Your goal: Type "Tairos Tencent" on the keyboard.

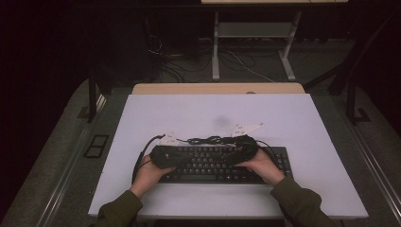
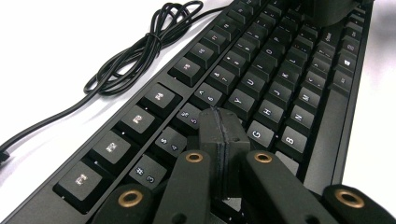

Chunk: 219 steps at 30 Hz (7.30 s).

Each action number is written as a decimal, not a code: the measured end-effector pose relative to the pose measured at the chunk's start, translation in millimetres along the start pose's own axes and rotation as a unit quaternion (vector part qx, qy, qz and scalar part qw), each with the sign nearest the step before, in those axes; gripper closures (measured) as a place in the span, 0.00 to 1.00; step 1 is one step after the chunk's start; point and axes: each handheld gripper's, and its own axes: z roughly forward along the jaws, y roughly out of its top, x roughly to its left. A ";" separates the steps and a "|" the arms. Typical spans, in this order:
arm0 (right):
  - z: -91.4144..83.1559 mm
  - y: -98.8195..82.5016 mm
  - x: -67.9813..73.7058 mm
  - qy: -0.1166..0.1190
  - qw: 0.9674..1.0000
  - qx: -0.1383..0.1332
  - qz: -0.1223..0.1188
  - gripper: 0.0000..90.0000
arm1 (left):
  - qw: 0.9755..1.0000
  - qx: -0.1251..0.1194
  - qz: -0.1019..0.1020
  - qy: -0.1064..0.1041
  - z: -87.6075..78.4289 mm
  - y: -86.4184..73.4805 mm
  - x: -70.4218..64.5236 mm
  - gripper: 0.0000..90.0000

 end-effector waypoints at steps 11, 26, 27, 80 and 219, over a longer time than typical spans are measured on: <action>-0.9 0.4 -0.6 0.000 1.000 -0.003 0.000 0.20 | 1.000 -0.008 -0.002 0.003 -4.3 0.8 1.0 0.99; -5.6 1.4 -2.9 -0.004 1.000 -0.010 -0.002 0.20 | 1.000 -0.026 -0.006 -0.003 -13.4 2.9 -2.2 0.98; -5.9 1.3 -3.0 -0.003 1.000 -0.010 -0.002 0.20 | 1.000 -0.027 -0.007 -0.001 -14.1 2.8 -2.8 0.97; -7.0 -0.2 2.2 0.040 0.999 0.021 -0.021 0.71 | 0.998 -0.052 -0.016 0.033 -25.3 -9.8 -9.2 0.16; -0.1 -3.5 0.6 0.008 1.000 0.017 -0.015 0.32 | 1.000 0.006 -0.003 0.005 -28.8 -23.5 0.0 0.99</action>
